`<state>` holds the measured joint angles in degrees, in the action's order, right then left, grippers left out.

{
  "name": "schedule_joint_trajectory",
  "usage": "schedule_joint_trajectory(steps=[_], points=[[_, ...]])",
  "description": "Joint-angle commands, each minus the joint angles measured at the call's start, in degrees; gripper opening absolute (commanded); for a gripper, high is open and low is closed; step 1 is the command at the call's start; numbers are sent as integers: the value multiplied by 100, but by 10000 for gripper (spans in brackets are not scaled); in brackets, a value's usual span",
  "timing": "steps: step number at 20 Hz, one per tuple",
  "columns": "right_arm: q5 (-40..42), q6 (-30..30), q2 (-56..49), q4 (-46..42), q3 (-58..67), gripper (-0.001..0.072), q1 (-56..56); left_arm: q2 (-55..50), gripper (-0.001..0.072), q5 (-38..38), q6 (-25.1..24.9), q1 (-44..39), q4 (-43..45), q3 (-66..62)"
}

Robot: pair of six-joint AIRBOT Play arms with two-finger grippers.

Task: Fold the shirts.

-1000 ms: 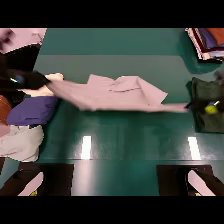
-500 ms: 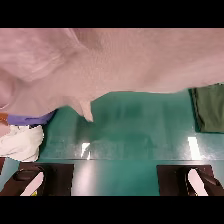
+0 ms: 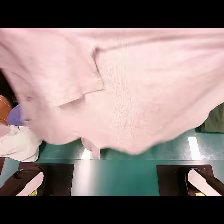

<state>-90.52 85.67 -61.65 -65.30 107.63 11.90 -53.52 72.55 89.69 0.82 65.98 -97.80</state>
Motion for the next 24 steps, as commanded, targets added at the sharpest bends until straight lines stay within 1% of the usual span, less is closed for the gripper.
schedule_joint_trajectory(steps=[1,4,6,9,11,13,14,16,19,20,22,24], points=[[-505,302,-997,-791,-879,11,-713,-866,24,192,-181,0,-17,1115],[-354,304,-2142,-828,-1270,11,-986,-1893,24,-221,-313,0,-17,1554],[-249,299,-2938,-822,-1104,12,-1010,-2597,24,-774,-321,0,-22,1554],[166,280,-3934,-811,-396,12,-1010,-3340,24,-1967,-577,0,-44,1436],[444,273,-4336,-769,138,11,-1012,-3652,23,-2389,-627,0,-39,1143],[627,205,-4535,-772,557,11,-1016,-3768,24,-2577,-796,0,-35,850],[656,142,-4555,-774,710,11,-1016,-3759,24,-2614,-883,7,-37,769],[595,-57,-4476,-787,793,12,-1029,-3759,24,-2245,-1047,7,-4,586],[599,-133,-4035,-837,101,11,-1056,-3762,23,-951,-1069,4,125,702],[715,-133,-3860,-837,-304,11,-1073,-3759,23,-787,-1069,4,190,896],[999,-133,-3556,-824,-1172,11,-1110,-3759,23,-776,-1069,4,262,1381],[1355,-133,-3329,-822,-1971,12,-1213,-3762,24,-979,-1069,4,258,1943]])
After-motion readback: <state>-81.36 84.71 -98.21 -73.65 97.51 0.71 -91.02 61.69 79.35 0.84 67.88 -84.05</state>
